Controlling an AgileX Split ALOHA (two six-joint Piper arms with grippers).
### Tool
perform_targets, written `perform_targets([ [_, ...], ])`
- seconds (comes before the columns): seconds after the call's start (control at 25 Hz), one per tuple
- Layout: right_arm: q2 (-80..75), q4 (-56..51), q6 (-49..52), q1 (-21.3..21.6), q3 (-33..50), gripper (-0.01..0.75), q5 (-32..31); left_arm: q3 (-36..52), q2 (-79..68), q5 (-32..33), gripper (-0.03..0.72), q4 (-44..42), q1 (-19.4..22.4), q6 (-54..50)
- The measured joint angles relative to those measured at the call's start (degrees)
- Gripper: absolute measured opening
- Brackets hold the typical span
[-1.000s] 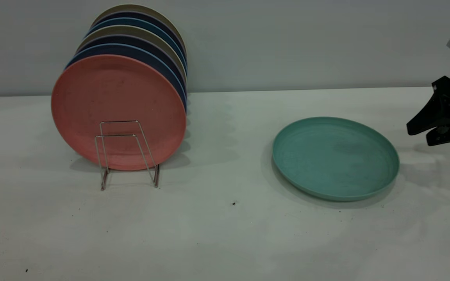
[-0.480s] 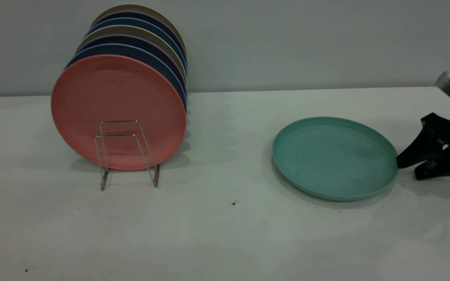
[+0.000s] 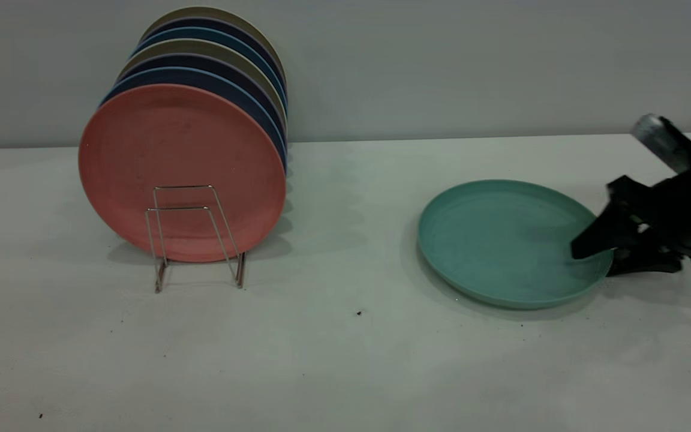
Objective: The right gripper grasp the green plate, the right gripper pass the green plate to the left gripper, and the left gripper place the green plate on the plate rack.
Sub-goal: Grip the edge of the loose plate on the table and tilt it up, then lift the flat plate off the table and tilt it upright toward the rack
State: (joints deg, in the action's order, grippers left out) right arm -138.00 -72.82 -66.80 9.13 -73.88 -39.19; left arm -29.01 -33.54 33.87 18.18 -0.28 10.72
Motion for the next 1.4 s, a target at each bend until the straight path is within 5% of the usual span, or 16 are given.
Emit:
perform_targets([
  [0.16,0.1,-2.1,-0.1,-2.1,-0.1,0.377,3.0,0.0,0.0,0.0,0.493,0.0,0.0,0.1],
  [0.32,0.1,-2.7,-0.1,-2.3,-0.1,0.105,6.3,0.0,0.0,-0.1,0.493,0.0,0.0,0.1],
  [0.4,0.1,-2.8,0.4,-2.3,-0.1,0.032,7.7,0.0,0.0,-0.1,0.493,0.2,0.0,0.0],
  [0.68,2.8,6.4,5.3,-2.3,-0.1,0.013,10.1,0.0,-5.2,0.1,0.493,9.4,0.0,4.2],
  [0.88,9.7,17.7,10.4,-2.3,-0.1,0.013,9.7,0.0,-17.3,-0.7,0.493,25.5,0.0,19.3],
  [1.16,15.3,19.1,11.9,-3.8,0.0,0.013,5.4,-0.2,-35.4,-2.4,0.493,51.3,0.0,44.7],
  [1.4,15.5,18.8,11.8,-9.3,0.0,0.013,4.2,-6.0,-48.4,-0.7,0.493,59.3,0.0,53.0],
])
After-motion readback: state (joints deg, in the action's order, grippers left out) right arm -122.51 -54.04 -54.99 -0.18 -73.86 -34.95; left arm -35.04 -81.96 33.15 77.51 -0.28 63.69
